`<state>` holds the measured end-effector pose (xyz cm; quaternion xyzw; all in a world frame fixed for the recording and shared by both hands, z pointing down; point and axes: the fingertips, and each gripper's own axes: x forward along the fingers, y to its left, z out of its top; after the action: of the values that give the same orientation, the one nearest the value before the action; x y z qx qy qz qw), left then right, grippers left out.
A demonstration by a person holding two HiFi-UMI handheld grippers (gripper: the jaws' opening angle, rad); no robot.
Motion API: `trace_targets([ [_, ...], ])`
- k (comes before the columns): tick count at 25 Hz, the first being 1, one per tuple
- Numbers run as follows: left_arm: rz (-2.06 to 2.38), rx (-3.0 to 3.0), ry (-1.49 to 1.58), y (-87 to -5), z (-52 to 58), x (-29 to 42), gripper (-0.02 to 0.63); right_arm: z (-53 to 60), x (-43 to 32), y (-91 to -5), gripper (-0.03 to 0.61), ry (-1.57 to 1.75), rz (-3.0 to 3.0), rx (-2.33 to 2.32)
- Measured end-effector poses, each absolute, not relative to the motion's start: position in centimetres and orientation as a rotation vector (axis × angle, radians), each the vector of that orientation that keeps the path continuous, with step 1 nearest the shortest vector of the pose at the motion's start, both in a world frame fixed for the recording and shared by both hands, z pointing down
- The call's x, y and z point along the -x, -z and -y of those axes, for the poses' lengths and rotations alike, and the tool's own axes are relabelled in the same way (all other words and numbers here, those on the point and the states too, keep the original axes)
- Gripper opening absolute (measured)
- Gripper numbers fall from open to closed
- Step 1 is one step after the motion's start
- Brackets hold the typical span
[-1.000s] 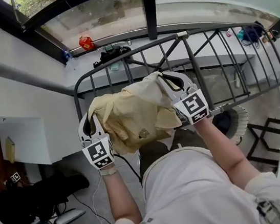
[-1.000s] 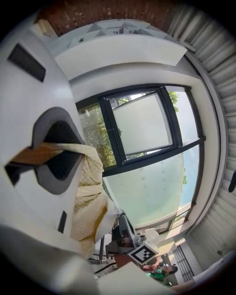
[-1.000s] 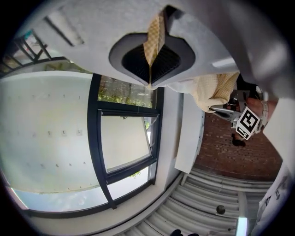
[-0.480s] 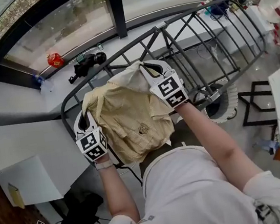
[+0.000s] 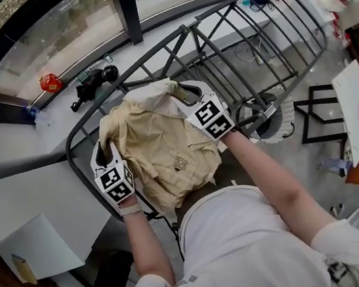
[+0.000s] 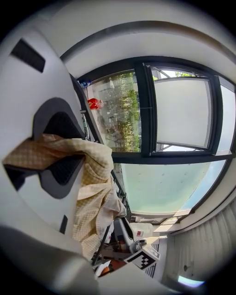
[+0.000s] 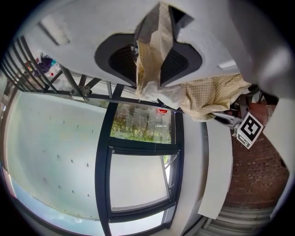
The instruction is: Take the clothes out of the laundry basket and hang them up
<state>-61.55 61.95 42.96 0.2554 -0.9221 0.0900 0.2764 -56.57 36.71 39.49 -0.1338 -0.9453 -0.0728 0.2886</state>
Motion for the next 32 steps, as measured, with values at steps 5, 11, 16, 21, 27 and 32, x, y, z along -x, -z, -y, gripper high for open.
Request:
trace_targets([
  [5,2.490,-0.675,-0.241,-42.5,-62.2,61.2,0.195,-37.2,55.7,-39.4,0.221,0.147,2.536,0.343],
  [11,2.498,-0.740,-0.274,-40.7,-61.2,59.6,0.221,-36.7,54.0,-37.1,0.221,0.089,2.612,0.298],
  [16,2.508,-0.832,-0.307,-38.7,-58.8,57.4,0.221,-35.1,51.5,-34.5,0.221,0.089,2.676,0.270],
  [21,2.521,-0.934,-0.351,-36.8,-55.1,53.9,0.221,-31.7,46.8,-32.5,0.221,0.086,2.735,0.225],
  [27,2.560,-1.037,-0.380,-33.4,-49.2,49.0,0.221,-25.2,38.3,-30.6,0.221,0.013,2.800,0.104],
  [32,2.567,-1.152,-0.446,-30.9,-42.9,42.6,0.221,-19.3,29.2,-30.3,0.221,-0.044,2.831,-0.005],
])
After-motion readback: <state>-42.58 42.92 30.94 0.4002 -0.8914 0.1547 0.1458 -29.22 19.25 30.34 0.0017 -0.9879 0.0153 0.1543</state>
